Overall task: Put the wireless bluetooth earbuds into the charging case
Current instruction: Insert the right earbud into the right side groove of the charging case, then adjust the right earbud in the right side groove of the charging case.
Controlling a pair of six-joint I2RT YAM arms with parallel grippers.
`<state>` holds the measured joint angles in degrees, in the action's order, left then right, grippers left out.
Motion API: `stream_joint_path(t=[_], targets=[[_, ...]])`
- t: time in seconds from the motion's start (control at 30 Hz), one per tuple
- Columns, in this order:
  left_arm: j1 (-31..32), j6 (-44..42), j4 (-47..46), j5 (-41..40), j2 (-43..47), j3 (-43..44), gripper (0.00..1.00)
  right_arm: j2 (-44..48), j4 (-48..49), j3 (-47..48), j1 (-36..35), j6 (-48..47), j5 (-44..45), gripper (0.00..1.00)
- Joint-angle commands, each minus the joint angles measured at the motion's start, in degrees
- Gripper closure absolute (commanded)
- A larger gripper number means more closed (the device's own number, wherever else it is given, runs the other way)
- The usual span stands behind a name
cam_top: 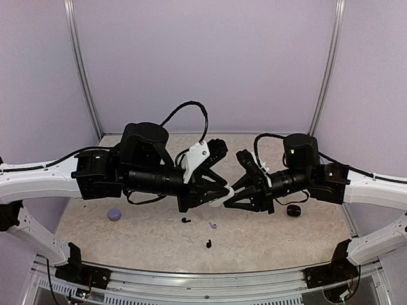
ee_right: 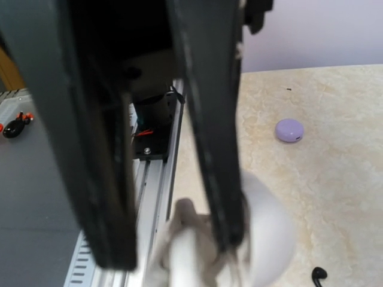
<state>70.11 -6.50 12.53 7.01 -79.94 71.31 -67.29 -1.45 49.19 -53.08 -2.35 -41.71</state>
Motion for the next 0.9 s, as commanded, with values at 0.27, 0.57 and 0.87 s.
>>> stream_joint_path(t=[0.27,0.57,0.87], targets=[[-0.1,-1.2,1.9,-0.7,3.9,2.0,0.80,1.0,2.1,0.3,-0.6,-0.8,-0.7,1.00],[-0.1,-0.8,2.5,0.1,2.4,1.8,0.86,1.0,2.0,0.4,-0.7,-0.7,-0.3,1.00],[-0.1,-0.9,3.0,0.5,0.7,1.8,0.93,1.2,2.0,0.5,-0.7,-0.6,-0.3,1.00]])
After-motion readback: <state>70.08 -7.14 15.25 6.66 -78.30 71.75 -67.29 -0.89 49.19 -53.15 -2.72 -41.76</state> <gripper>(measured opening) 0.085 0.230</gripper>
